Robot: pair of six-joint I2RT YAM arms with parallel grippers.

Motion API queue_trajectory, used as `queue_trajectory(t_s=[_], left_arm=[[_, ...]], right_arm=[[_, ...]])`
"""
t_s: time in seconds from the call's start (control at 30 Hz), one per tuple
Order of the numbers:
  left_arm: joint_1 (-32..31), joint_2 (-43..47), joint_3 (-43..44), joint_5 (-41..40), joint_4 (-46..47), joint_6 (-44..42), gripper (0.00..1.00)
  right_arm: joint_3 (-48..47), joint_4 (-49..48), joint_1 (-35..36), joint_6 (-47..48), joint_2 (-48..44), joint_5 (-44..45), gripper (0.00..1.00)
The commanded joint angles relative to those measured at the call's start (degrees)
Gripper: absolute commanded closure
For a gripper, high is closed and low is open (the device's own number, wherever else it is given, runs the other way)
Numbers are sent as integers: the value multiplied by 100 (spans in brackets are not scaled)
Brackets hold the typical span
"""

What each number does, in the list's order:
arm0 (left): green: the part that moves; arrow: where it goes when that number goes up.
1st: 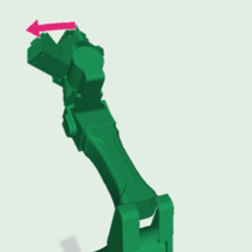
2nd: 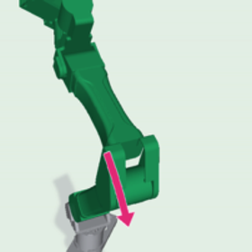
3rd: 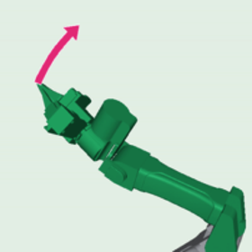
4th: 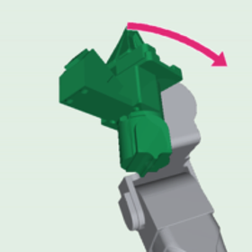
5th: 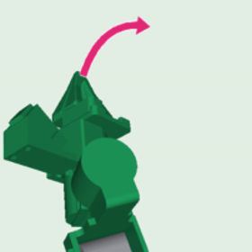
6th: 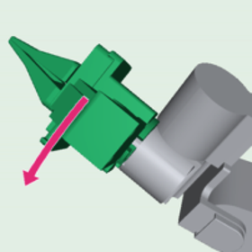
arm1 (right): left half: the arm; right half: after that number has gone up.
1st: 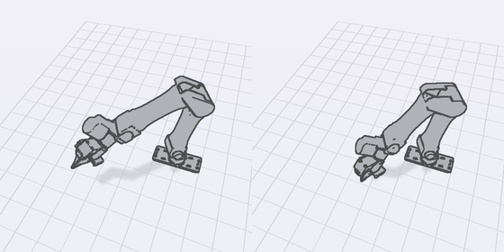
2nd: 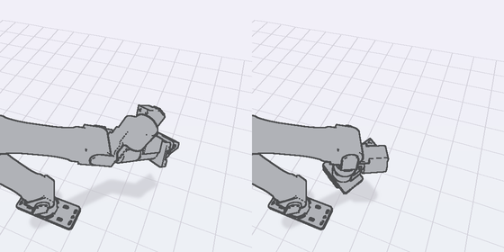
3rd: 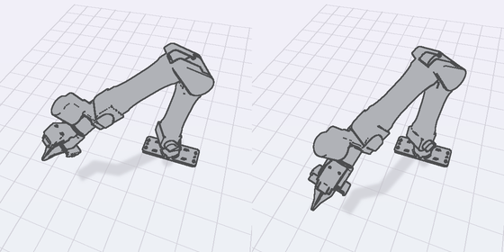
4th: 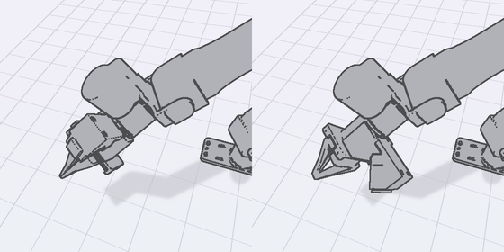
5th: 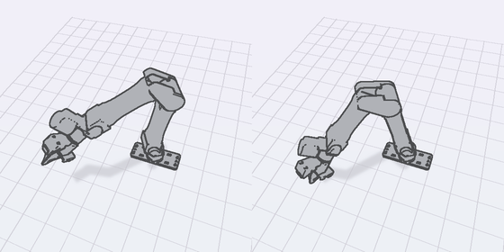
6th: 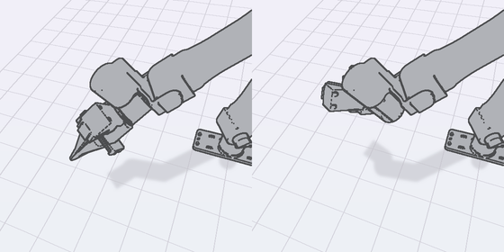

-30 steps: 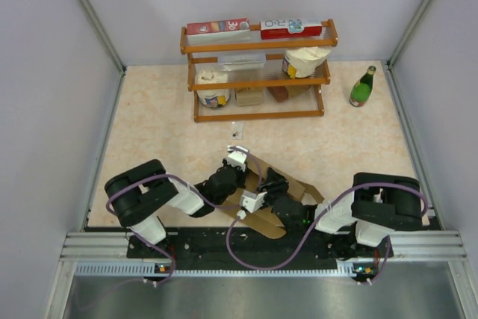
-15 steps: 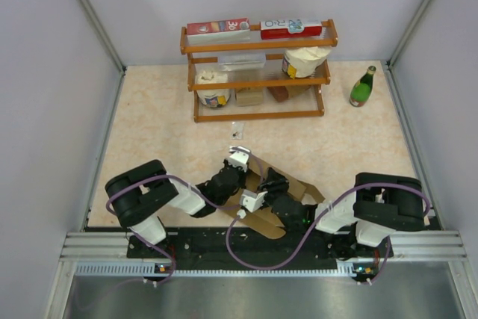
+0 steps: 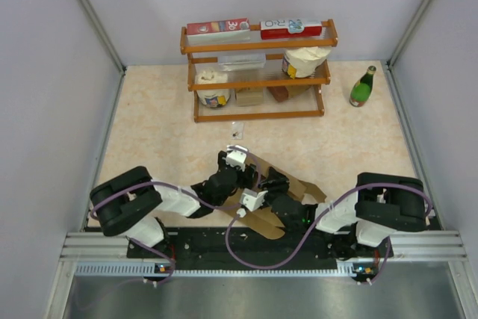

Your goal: Fold the paper box

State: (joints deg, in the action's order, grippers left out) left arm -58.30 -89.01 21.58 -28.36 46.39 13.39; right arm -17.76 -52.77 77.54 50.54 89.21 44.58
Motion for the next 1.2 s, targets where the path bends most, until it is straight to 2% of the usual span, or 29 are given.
queue_trajectory(t_s=[0.0,0.23,0.6,0.77,0.87,1.0,1.17], left_arm=[[-50,735,-66,76,-173,129,20],[-58,1544,-93,384,-1324,243,20],[-322,3020,-558,612,-2239,858,20],[-480,3872,-638,796,-2836,1095,20],[-506,4697,-725,911,-3135,1359,20],[-524,5586,-735,771,-3583,1553,21],[-515,6062,-594,578,-4006,1474,20]], right_arm=[[-70,557,95,-405,-123,-362,53],[-96,689,95,-572,-255,-415,50],[-122,892,95,-756,-413,-476,41],[-123,918,104,-792,-431,-511,40],[-123,1084,104,-844,-492,-722,40],[-149,1155,95,-897,-457,-775,39],[-158,1243,95,-959,-518,-828,40]])
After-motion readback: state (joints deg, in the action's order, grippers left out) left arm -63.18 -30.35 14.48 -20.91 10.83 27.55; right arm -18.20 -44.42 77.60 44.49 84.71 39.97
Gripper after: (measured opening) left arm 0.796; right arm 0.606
